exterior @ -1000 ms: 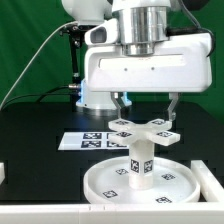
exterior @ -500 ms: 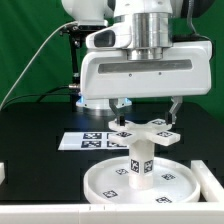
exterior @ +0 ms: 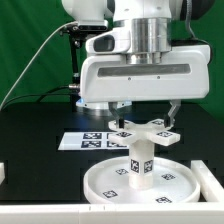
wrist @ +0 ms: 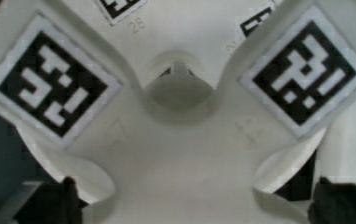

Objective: Assemble round table

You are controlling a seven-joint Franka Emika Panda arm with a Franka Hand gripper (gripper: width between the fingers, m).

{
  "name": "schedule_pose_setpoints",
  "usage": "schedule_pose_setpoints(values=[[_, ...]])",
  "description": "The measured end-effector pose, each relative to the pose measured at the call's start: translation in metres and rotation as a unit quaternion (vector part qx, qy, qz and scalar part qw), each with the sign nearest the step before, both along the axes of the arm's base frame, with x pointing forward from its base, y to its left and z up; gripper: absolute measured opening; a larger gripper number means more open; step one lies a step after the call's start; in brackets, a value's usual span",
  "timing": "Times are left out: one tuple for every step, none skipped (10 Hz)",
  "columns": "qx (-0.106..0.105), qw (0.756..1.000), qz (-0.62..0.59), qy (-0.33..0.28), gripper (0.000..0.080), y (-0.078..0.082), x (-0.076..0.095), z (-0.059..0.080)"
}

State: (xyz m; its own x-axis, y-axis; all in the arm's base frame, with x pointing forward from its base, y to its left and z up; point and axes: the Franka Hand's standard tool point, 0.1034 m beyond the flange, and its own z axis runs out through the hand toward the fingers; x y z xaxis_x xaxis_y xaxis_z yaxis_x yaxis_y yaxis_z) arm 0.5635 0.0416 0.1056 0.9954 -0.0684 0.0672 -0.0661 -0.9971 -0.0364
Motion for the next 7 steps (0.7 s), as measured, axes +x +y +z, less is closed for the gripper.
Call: schedule_pose_setpoints(values=[[-0.001,1.0,-0.001,0.003,0.0649,0.003,-0.0011,-0.0039],[-0.002,1.0,-0.001,0.004,0.0649,0.0048,-0.0019,-0.0084],[-0.003,1.0,-0.002,0.002,0.0649,0.0048,-0.0015,-0.0096],[-0.002,1.0,-0.008,0.002,0.0649,0.0044,-0.0013,-0.0095],[-0.003,1.0,-0.017,0.002,0.0537,0.0026,-0.001,-0.0092],[-0.002,0.999,-0.033,0.002,0.0537,0.0001,-0.0007,-0.0091],[0.0,0.998,-0.063,0.003,0.0443,-0.0001,-0.0008,-0.0092]])
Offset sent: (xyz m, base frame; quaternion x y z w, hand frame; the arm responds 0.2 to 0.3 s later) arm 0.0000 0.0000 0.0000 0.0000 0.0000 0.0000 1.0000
